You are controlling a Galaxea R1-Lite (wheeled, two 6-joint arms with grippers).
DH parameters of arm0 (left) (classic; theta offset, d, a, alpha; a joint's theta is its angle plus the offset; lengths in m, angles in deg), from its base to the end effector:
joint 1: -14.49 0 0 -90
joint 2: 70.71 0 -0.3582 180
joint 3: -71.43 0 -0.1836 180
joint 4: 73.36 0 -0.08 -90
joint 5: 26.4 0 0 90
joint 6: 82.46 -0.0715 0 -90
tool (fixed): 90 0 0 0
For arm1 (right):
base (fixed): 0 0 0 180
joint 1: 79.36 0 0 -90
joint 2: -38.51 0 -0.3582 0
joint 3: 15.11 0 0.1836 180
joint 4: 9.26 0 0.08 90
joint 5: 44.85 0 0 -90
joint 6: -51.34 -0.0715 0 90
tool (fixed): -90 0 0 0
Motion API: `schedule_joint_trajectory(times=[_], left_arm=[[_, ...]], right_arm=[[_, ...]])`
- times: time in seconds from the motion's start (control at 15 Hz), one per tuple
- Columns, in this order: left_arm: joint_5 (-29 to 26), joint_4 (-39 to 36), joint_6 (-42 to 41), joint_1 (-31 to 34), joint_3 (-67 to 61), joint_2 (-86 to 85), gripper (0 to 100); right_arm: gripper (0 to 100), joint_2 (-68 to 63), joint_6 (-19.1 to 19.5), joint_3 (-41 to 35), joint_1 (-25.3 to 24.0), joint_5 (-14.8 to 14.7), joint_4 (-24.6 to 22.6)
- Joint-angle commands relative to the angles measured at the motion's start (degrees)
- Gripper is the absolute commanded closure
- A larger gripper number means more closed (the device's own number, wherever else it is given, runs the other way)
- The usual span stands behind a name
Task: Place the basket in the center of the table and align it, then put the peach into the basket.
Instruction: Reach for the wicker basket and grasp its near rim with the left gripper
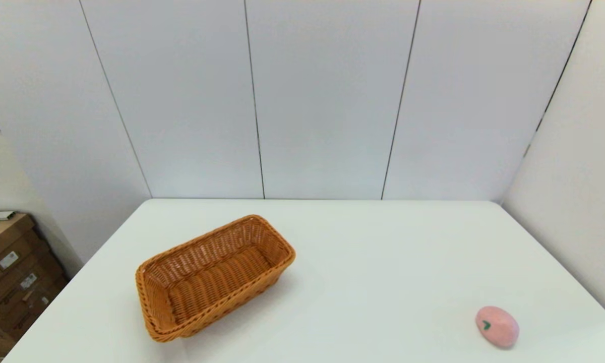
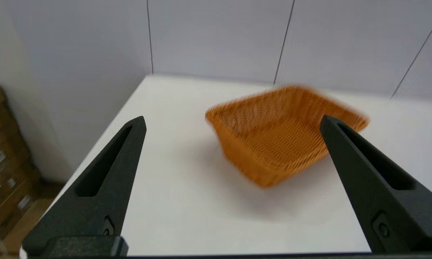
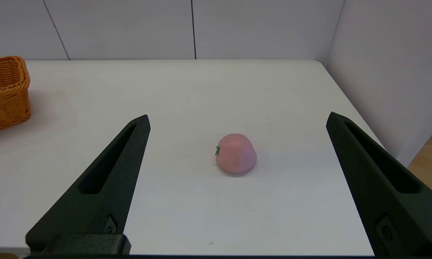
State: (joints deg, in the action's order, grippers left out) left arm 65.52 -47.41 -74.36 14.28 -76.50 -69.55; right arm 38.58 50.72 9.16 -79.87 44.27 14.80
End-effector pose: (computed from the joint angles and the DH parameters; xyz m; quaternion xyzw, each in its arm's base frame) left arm -0.0497 0.0026 0.1147 -0.0714 -0.0442 0.0118 0.9964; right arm -0.0394 -0.0014 0.0760 0.0054 -0.0025 -0.0032 1.0000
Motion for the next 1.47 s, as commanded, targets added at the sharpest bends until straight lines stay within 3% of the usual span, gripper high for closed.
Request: schedule_joint_trajectory(times=[0.07,0.27,0.4,0.67,0.87,1.13,1.27,1.47], left_arm=[[-0.2,13.8,17.8,-0.1,24.2,33.5,0],[-0.1,22.0,19.4,0.0,26.3,56.3,0],[-0.3,21.5,23.4,0.0,26.8,69.9,0],[-1.3,14.8,27.2,-0.2,28.0,89.2,0],[-3.6,13.8,31.0,-1.6,31.1,100.0,0],[-7.9,12.3,33.5,-1.6,36.4,106.8,0],[-8.3,5.4,35.0,-1.6,36.7,110.4,0],[-8.2,1.5,35.9,-2.7,36.9,113.4,0]], right_arm=[[0,-0.1,0.0,0.0,0.0,0.0,0.0],[0,0.0,-0.1,0.0,0.0,0.0,0.0],[0,-0.1,-0.1,0.0,0.0,0.0,0.0],[0,-0.1,-0.1,0.0,0.0,0.0,0.0],[0,-0.1,-0.1,0.0,0.0,0.0,0.0],[0,-0.1,-0.2,0.0,0.0,0.0,0.0],[0,-0.1,-0.2,0.0,0.0,0.0,0.0],[0,-0.1,-0.2,0.0,0.0,0.0,0.0]])
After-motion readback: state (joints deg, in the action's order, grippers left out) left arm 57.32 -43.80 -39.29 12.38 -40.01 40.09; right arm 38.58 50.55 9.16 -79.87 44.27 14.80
